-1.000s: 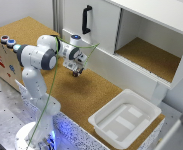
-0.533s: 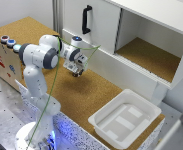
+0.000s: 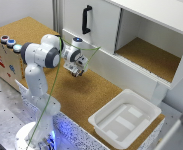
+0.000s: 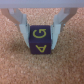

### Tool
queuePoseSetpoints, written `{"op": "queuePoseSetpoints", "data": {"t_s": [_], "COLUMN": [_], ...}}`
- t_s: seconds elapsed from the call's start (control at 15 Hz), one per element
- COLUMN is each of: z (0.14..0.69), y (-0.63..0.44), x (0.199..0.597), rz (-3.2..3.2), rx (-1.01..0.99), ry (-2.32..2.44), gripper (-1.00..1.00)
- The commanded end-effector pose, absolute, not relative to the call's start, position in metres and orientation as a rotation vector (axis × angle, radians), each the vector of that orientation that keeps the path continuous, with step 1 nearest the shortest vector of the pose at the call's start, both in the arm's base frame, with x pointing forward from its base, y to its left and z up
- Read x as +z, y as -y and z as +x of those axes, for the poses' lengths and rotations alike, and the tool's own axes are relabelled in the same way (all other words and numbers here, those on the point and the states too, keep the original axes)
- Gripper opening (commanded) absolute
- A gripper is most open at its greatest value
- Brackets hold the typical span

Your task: Place the purple object on top of the drawer

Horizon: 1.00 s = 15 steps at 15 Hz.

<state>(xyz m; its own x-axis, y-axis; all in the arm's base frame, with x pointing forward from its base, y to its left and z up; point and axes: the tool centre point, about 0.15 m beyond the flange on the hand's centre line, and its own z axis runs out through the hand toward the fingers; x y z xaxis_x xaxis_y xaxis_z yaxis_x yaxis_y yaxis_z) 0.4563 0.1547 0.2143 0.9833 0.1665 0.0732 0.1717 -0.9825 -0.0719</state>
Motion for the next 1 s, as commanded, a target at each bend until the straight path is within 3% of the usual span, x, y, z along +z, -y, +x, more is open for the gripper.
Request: {"op": "queuePoseSetpoints", "data": {"t_s": [0.0,0.6,0.93], "z": [0.476,0.512,0.498], "y": [-0.19,-0.318,-0.371], "x": [0.289,0.429,0.472], "rz": [-3.076,-2.795,-2.579], "rx": [-0.213,-0.47,-0.446], "ry": [0.437,1.172,1.604], "gripper": [-1.0,-1.0,-1.0]}}
